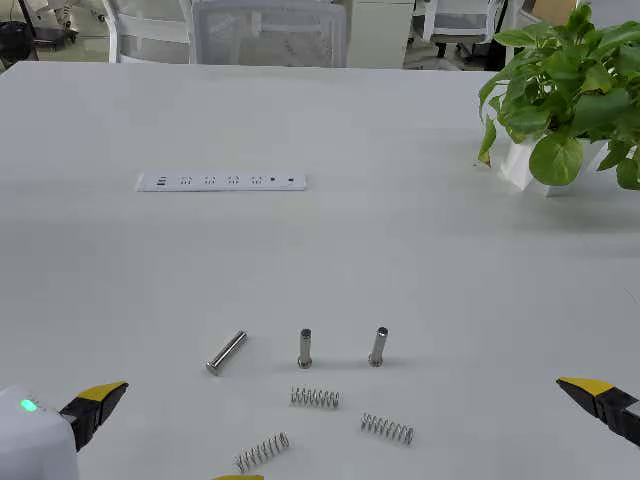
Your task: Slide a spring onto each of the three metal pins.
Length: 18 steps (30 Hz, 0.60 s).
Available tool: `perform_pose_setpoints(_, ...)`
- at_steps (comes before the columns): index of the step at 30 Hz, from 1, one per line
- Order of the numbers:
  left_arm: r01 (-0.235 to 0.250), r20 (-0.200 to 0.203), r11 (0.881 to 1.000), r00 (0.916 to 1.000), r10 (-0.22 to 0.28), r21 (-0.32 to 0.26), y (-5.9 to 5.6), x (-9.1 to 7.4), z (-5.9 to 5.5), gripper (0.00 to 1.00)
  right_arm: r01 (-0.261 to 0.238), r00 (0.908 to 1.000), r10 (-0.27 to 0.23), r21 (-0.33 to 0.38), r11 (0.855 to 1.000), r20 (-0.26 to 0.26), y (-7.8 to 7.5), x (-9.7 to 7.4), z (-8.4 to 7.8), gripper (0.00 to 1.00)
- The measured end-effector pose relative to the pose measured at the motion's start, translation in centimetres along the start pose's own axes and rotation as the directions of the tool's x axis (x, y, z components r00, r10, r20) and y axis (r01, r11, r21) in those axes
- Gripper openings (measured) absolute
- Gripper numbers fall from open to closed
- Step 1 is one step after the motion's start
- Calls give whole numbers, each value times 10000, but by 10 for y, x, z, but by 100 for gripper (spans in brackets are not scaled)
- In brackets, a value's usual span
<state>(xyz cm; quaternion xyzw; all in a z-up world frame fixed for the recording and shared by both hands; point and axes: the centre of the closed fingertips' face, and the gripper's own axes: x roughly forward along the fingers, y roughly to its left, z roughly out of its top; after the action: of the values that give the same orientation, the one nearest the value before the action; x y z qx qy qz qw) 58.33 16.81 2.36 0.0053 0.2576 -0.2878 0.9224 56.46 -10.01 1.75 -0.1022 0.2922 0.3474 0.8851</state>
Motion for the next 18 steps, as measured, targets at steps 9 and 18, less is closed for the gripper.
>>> perform_pose_setpoints(9, -52, 15, 9999, 10000, 53, -116, 2, -2, 1, 99, -109, 9999, 109, -71, 9999, -65, 3, 4, 1, 99)
perform_pose_setpoints(18, -86, 45, 9998, 10000, 87, -164, 4, -4, 1, 99, -108, 9999, 107, -90, 9999, -63, 5, 5, 2, 99)
